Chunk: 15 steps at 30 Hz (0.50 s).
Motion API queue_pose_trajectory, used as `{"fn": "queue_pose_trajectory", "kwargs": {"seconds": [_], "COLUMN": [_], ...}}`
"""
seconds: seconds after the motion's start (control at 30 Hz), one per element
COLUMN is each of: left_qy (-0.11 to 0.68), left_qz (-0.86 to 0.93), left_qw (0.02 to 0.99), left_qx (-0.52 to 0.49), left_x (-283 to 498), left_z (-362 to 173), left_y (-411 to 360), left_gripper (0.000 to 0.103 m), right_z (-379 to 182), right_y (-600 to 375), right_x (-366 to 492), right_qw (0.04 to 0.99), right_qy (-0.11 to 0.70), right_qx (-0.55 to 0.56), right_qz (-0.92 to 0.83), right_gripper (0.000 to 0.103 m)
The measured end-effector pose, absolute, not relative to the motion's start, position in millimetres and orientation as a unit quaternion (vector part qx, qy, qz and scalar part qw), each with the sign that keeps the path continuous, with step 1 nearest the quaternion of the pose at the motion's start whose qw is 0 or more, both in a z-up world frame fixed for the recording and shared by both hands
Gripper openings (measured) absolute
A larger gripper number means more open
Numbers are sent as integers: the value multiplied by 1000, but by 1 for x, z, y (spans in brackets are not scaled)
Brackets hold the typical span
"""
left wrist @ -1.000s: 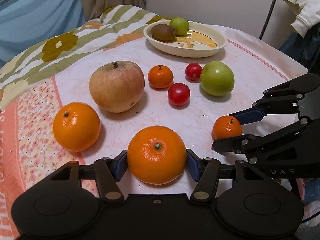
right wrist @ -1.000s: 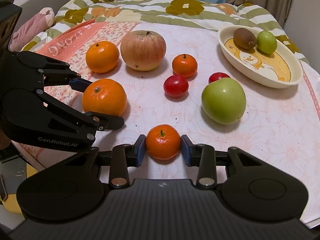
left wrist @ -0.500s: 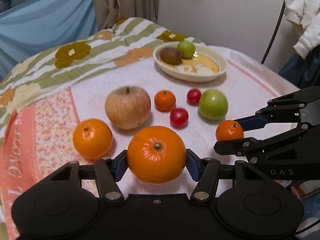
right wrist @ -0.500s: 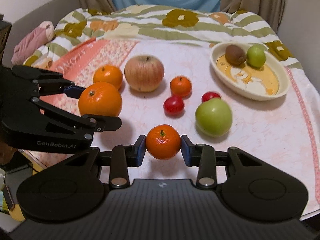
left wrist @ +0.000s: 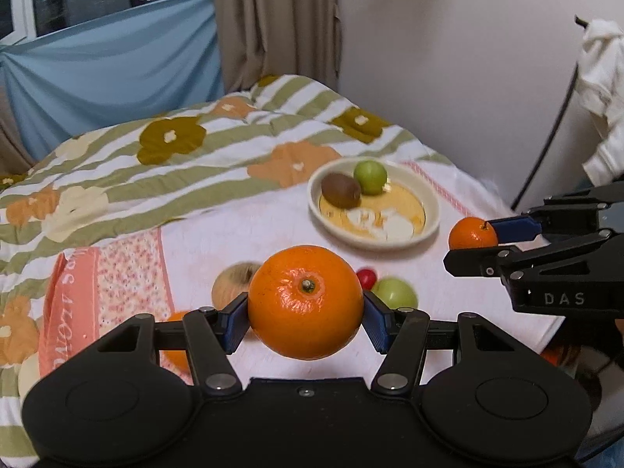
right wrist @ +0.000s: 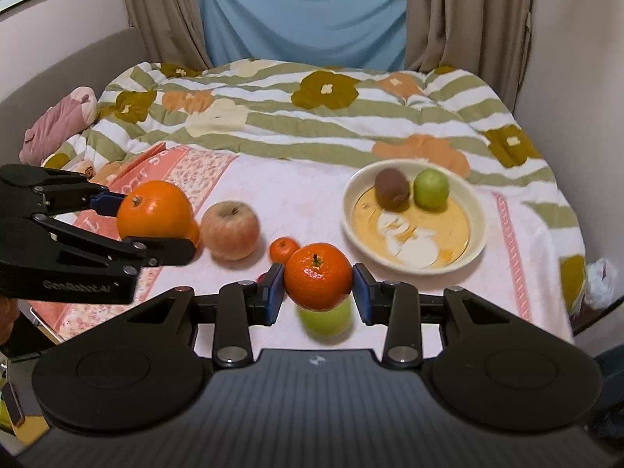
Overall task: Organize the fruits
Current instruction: 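Carry the orange and tangerine into the duck bowl and open both tools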
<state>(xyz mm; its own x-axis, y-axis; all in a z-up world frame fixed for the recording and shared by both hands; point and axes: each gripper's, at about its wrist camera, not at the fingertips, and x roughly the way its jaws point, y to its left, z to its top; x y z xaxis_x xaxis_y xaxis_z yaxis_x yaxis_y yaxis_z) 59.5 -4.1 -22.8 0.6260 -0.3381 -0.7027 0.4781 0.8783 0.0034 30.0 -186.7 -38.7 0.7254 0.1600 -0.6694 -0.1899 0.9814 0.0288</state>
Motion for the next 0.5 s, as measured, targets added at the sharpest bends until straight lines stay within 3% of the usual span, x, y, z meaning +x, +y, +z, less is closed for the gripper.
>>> {"fn": "queue_pose_trajectory", "kwargs": {"seconds": [0.5], "left_qy": [368], "left_qz": [-192], "left_qw": [907], "left_qx": [73], "left_x": [113], "left_z": [-22], "left_y": [-105], "left_gripper": [64], "right_z": [-34], "right_y": [-308], "right_x": [111], "right_qw": [928], "right_qy": [352], "right_qx": [-39], "right_qz": [114], "right_gripper": [52]}}
